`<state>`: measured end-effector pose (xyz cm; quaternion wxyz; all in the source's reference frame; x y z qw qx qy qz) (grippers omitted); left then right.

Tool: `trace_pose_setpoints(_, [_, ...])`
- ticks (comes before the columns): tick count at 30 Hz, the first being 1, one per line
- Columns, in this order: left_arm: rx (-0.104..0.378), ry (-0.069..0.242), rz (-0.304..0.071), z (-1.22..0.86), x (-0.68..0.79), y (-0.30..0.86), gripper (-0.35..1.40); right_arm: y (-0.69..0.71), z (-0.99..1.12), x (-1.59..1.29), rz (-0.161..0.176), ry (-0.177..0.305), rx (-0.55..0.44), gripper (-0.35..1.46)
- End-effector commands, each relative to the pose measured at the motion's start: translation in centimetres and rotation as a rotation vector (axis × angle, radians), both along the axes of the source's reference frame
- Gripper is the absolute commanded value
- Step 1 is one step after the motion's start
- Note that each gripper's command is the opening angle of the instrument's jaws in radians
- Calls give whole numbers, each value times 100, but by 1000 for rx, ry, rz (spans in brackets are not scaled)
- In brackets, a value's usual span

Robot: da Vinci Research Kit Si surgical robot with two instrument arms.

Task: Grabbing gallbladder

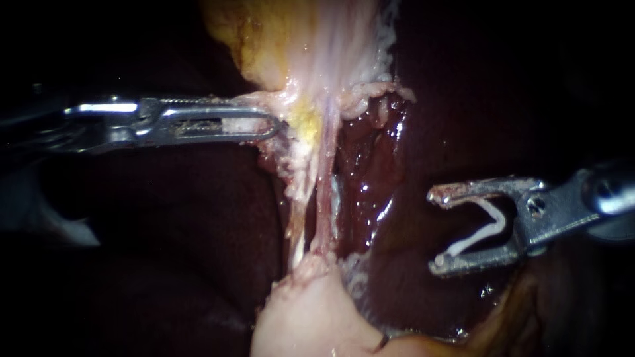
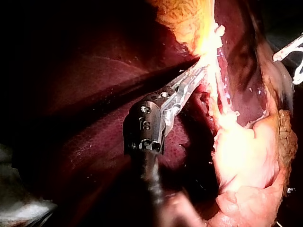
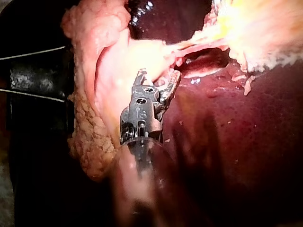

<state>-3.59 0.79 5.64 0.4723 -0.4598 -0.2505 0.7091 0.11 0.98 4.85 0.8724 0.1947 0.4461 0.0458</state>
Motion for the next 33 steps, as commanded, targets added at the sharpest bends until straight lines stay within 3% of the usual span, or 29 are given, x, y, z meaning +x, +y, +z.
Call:
trace_pose_setpoints(1, [10,-2,4,-3,0,0,-35,0,0,0,0,0,0,46])
trace_pose_setpoints(9, [31,-13,23,-30,22,13,-35,0,0,0,0,0,0,46])
trace_pose_setpoints(16, [38,10,-10,-51,58,40,-35,0,0,0,0,0,0,46])
trace_pose_setpoints(19, [38,7,-21,-56,67,46,-35,0,-1,0,0,0,0,46])
trace_pose_setpoints(33, [38,9,-23,-57,69,47,-35,0,0,0,0,0,0,46])
